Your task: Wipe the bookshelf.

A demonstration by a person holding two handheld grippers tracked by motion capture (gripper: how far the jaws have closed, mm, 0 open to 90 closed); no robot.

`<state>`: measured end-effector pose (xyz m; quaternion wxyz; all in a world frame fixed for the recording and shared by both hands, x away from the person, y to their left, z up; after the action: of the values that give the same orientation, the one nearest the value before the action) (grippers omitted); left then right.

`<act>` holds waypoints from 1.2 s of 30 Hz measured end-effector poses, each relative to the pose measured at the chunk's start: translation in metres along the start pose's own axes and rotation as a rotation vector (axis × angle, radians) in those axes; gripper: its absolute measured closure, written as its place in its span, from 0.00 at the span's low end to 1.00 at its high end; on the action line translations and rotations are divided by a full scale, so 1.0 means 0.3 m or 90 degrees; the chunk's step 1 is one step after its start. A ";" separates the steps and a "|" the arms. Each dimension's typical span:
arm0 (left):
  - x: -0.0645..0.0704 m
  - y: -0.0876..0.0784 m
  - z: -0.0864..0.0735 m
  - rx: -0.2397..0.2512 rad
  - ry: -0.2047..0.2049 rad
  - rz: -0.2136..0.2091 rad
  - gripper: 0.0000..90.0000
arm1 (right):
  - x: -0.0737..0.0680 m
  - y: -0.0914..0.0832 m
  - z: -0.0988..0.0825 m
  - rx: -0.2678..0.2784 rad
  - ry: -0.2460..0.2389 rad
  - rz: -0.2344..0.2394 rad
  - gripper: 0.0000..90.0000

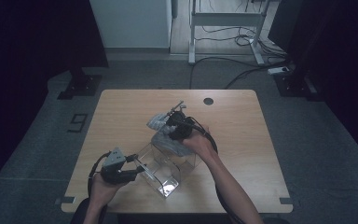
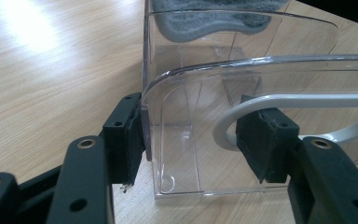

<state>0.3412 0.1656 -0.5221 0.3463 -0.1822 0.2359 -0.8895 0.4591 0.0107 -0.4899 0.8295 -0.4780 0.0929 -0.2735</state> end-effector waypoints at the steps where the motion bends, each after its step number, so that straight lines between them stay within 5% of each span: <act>1: -0.001 0.000 0.000 0.000 0.000 0.000 0.48 | -0.001 -0.003 -0.004 0.001 0.001 0.001 0.75; 36: -0.002 0.002 0.001 -0.001 -0.004 0.001 0.48 | -0.034 -0.122 -0.238 0.034 0.021 0.037 0.74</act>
<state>0.3420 0.1656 -0.5223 0.3475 -0.1846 0.2354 -0.8887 0.4076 -0.0512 -0.4977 0.8477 -0.4485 0.1131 -0.2596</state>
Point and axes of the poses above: each handheld gripper's, and its own axes: y roughly forward along the jaws, z roughly out of its top, x roughly to its right, the point moved 9 cm from there along y, roughly forward along the jaws, and after that the axes turned 7 degrees about -y, right-handed, at the moved point
